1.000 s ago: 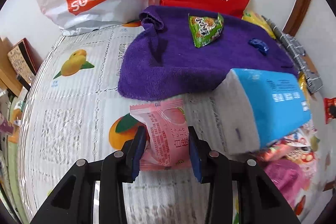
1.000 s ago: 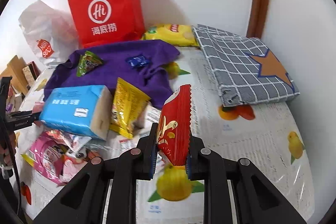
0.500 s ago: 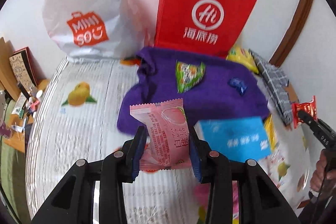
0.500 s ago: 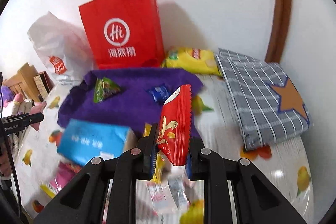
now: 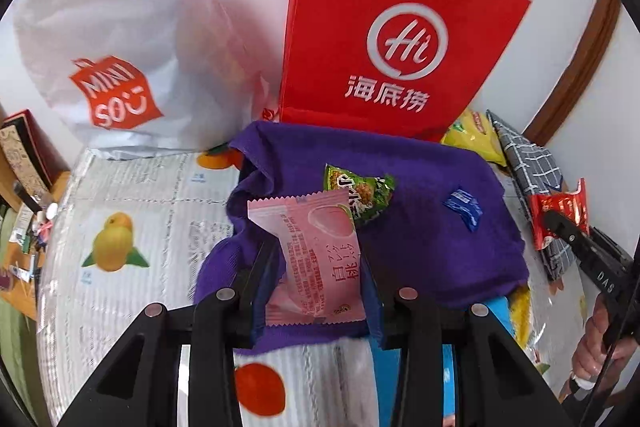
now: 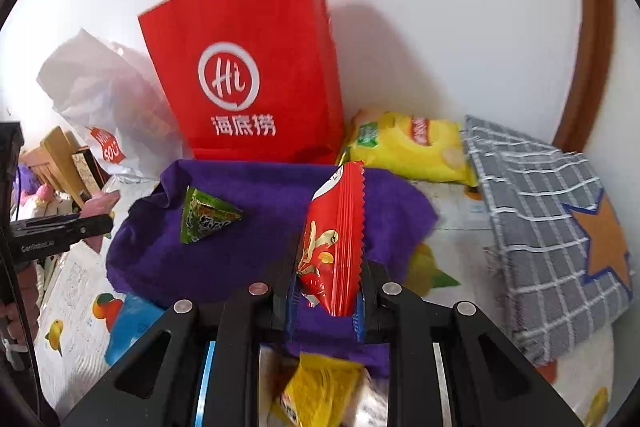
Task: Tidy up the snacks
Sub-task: 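Carry both snacks to the towel and open the right tool to drop the red packet, then drop the pink wrapper from the left tool while the right tool reaches the yellow bag, then grasp the yellow bag with the right tool while the left tool grasps the pink bag, then carry both bags to the towel and open the right tool to drop the yellow bag, then drop the pink bag from the left tool while the right tool reaches a white packet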
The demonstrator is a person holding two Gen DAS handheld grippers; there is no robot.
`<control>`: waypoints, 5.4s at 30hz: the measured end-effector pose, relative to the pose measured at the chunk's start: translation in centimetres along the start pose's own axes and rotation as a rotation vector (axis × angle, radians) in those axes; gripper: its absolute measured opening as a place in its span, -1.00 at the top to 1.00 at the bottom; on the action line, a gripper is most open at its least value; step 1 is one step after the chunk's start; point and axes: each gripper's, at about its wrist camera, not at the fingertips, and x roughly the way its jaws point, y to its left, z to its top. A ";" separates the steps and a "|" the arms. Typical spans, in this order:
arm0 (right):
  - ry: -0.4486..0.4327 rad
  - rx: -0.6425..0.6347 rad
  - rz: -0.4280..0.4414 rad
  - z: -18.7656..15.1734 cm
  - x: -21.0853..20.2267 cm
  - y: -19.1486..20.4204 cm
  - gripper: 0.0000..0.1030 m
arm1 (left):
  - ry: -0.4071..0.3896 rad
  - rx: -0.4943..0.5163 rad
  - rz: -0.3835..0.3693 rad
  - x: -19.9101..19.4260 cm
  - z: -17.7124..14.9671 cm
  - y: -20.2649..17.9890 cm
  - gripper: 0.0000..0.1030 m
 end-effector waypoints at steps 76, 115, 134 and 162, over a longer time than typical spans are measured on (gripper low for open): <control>0.039 0.093 0.056 -14.7 -11.3 -1.3 0.35 | 0.231 0.074 -0.088 -3.4 -19.1 -6.5 -0.65; 0.005 0.061 0.023 -7.6 -10.3 1.8 0.36 | -0.059 -0.021 -0.147 -11.4 -10.3 -0.4 -0.26; 0.028 0.034 0.038 -0.9 -2.6 2.3 0.36 | -0.056 -0.008 -0.137 -6.1 -2.5 0.2 -0.26; 0.108 -0.007 -0.011 -2.7 1.3 -1.6 -0.32 | 0.072 0.001 -0.112 6.0 0.6 -1.3 -0.28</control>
